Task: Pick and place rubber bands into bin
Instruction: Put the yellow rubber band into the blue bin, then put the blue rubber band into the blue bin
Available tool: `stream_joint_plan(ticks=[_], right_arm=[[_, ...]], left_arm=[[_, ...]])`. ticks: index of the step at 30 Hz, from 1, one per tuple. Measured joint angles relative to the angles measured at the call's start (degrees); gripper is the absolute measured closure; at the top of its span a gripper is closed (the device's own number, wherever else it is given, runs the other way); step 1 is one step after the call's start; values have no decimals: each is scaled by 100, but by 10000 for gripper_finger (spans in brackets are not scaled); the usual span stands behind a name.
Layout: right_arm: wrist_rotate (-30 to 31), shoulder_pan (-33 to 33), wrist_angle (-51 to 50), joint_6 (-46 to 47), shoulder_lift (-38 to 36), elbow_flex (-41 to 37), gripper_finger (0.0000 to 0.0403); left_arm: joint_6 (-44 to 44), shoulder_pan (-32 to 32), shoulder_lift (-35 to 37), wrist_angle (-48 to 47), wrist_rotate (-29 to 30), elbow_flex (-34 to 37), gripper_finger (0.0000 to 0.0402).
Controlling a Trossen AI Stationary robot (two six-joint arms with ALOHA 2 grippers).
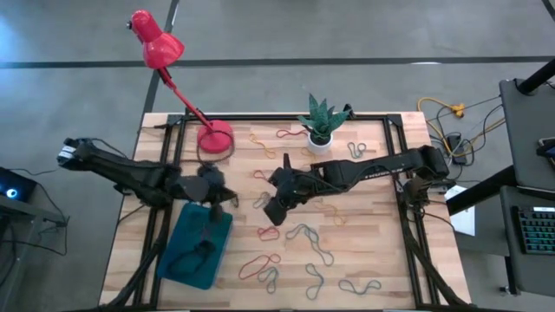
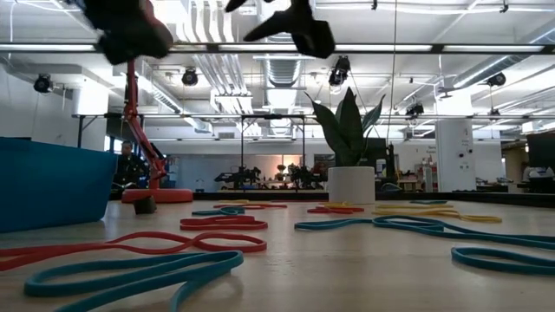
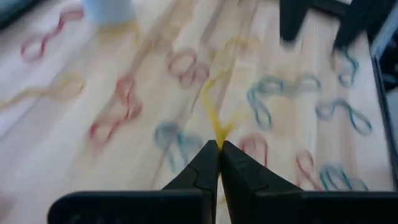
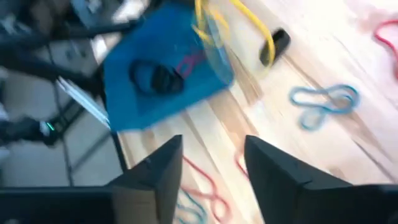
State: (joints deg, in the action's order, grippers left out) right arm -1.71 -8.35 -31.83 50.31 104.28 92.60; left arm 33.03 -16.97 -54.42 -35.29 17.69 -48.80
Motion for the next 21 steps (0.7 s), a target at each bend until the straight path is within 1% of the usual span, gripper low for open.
stream_joint_plan(ticks=[1, 3, 5, 6, 7, 10, 12, 14, 18, 21], right_arm=[[-25, -26, -176, -120, -31, 0, 226], [-33, -79, -585, -302, -65, 0, 209], [-28, -117, -919, -396, -71, 0, 196], [-15, -121, -1050, -414, -71, 0, 192], [3, -121, -1139, -427, -71, 0, 188], [28, -115, -1153, -518, -35, 0, 181], [37, -115, -1066, -665, 7, 0, 177], [34, -122, -970, -818, 53, 0, 173], [37, -235, -980, -1401, 104, -2, 165], [35, -352, -995, -2114, 172, -2, 159]], left_arm=[[183, -37, 143, -454, -309, -111, 401], [574, -161, 416, -1355, -1136, -313, 401], [1056, -345, 655, -1887, -1942, -416, 401], [1315, -469, 753, -2084, -2219, -417, 401], [1587, -613, 822, -2222, -2370, -396, 401], [2102, -1120, 934, -2213, -2492, -148, 401], [2412, -1437, 834, -2221, -2505, 78, 400], [2632, -1685, 658, -2205, -2521, 298, 388], [2812, -2003, 129, -2089, -2527, 640, 342], [2631, -2081, -207, -1898, -2595, 674, 298]])
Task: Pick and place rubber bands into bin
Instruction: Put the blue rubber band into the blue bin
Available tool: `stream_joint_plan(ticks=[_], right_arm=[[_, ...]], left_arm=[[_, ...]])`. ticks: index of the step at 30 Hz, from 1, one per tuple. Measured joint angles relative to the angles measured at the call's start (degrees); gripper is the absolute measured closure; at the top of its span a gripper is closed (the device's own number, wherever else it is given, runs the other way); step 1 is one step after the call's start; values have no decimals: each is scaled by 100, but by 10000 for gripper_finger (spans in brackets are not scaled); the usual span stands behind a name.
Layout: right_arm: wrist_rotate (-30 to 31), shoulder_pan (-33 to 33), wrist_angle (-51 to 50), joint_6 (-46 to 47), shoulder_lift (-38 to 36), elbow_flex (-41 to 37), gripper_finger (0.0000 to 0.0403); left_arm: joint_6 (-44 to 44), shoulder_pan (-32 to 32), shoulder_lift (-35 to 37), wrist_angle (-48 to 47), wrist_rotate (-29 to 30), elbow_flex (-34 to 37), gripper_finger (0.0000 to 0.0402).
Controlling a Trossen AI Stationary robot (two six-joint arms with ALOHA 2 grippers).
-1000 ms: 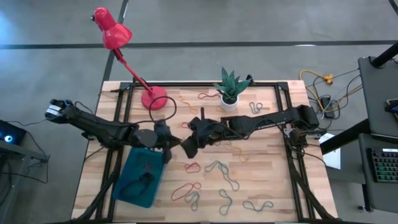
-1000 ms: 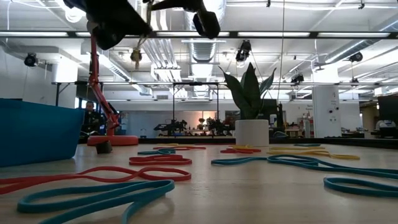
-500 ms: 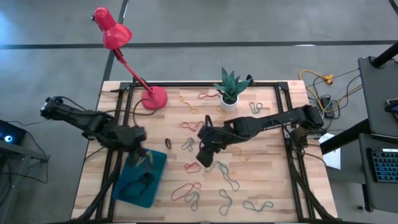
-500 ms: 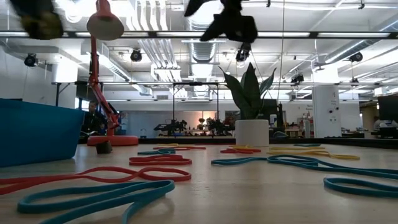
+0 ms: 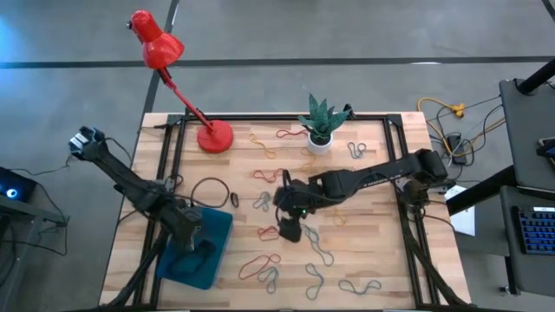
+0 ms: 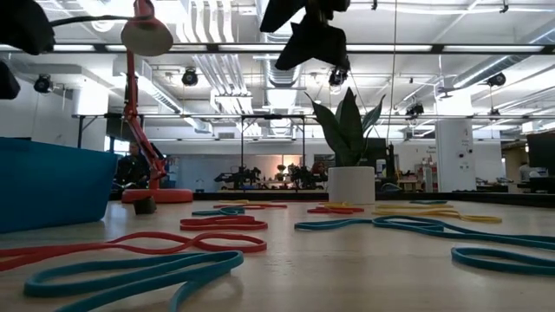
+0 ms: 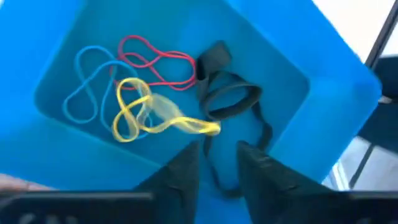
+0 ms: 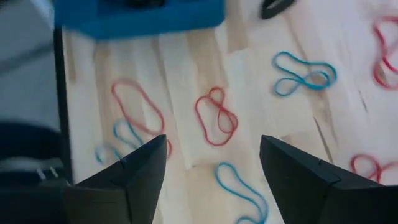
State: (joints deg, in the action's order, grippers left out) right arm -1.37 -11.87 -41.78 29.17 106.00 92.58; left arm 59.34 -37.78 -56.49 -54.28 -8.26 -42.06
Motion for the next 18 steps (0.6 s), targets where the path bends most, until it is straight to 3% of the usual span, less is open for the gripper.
stream_joint_plan(ticks=[3, 6, 12, 18], right_arm=[[-64, -126, -343, -457, 64, 0, 156], [-185, -314, -1257, -270, 68, 0, 157], [32, -1345, -2406, 0, 63, -41, 166], [186, -2627, -2363, 1747, 66, -246, 168]], left_arm=[[-235, -13, -236, 54, -194, -192, 254], [-325, -17, -328, 66, -278, -462, 221], [-813, -16, -332, 552, -171, -665, 199], [-1041, -13, -337, 890, -87, -637, 199]])
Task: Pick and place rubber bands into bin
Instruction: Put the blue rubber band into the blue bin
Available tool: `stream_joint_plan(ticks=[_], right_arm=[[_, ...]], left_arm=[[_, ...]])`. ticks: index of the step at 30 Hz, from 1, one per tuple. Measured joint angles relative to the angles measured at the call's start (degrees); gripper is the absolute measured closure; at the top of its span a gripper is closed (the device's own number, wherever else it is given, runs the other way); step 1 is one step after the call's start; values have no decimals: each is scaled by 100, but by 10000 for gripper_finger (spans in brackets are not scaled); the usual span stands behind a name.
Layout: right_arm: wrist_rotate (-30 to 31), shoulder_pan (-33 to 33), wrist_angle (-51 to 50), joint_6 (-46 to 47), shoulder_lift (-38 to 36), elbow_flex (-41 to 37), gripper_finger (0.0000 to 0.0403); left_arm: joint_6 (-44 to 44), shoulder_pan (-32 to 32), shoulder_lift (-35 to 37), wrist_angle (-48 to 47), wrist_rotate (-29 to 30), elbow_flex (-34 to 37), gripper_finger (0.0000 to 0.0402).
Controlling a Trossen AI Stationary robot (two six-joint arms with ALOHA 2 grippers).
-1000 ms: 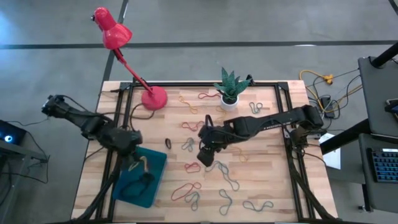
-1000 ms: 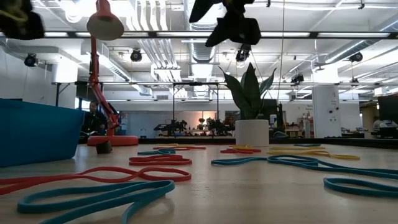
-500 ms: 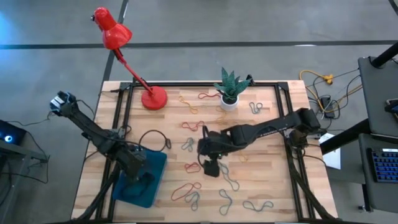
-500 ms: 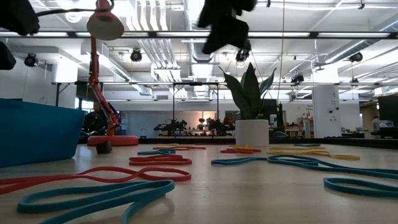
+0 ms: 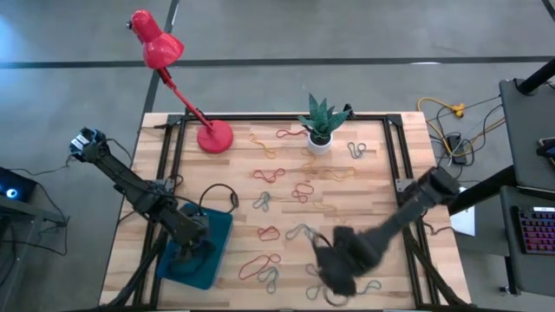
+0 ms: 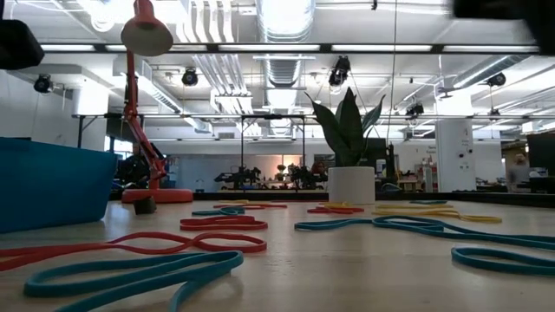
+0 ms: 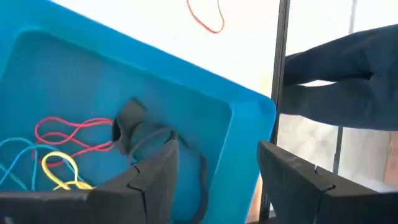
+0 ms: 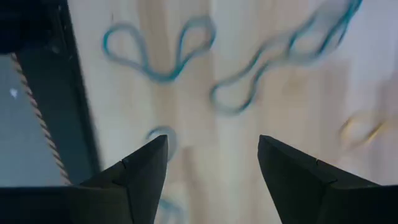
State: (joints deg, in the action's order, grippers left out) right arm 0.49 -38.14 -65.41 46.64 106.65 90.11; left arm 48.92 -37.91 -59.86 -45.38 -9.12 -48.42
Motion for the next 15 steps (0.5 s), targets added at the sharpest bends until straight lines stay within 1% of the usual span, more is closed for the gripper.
stream_joint_plan(ticks=[4, 6, 10, 15], right_arm=[[133, -706, 94, 1937, 0, -272, 168], [148, -971, 309, 2633, 0, -412, 168], [212, -1295, 987, 3421, 2, -848, 168], [296, -1389, 1590, 3762, 8, -1510, 168]], left_arm=[[-33, 0, 0, 17, 205, 0, 199], [-39, 2, 0, 18, 245, 2, 199], [-34, 2, 0, 26, 284, 2, 199], [11, 2, 0, 38, 303, 2, 199]])
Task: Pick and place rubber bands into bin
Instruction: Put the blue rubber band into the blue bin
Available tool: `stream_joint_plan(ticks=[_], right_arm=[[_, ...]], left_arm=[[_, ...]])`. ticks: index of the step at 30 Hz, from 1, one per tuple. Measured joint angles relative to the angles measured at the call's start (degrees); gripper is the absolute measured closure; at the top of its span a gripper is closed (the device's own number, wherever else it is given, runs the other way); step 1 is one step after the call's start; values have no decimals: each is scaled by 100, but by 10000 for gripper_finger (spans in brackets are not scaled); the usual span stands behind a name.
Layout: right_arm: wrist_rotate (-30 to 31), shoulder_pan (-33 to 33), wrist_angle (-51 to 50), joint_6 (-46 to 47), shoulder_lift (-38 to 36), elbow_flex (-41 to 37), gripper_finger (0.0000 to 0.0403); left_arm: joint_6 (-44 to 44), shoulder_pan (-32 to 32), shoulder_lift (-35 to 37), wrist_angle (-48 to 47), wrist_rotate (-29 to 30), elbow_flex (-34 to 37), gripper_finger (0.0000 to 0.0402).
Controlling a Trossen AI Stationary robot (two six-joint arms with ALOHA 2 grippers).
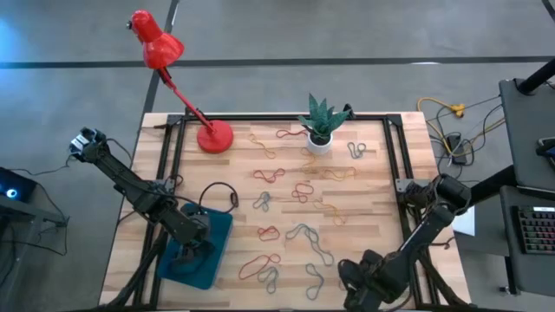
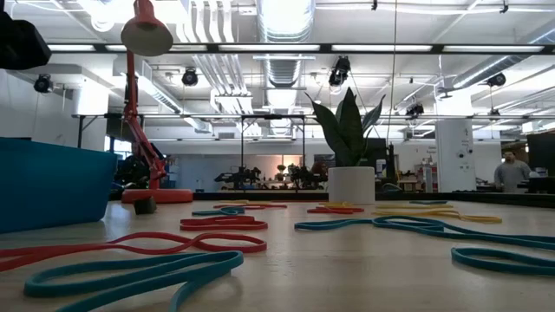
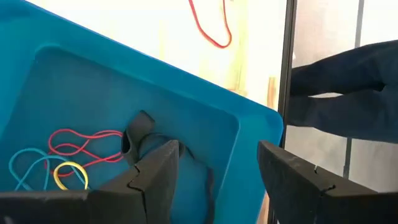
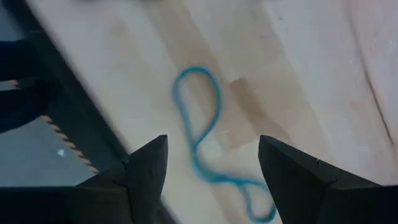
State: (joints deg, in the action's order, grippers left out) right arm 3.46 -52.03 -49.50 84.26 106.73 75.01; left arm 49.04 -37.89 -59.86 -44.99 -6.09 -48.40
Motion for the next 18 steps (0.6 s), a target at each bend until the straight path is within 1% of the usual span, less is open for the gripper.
stream_joint_plan(ticks=[5, 9, 11, 13, 18], right_arm=[[18, 4, 460, -54, 3, -489, 168], [20, -13, 536, -74, 3, -606, 171], [128, -24, 559, -144, 3, -635, 173], [256, -24, 745, -222, 1, -701, 175], [291, -22, 1267, -303, 1, -1008, 177]], left_arm=[[13, 0, 0, -2, 3, 2, 199], [15, 0, 0, -1, 0, 2, 199], [15, 0, 0, 0, 0, 2, 199], [13, 0, 0, -2, -1, 2, 199], [11, 0, 0, -2, -1, 2, 199]])
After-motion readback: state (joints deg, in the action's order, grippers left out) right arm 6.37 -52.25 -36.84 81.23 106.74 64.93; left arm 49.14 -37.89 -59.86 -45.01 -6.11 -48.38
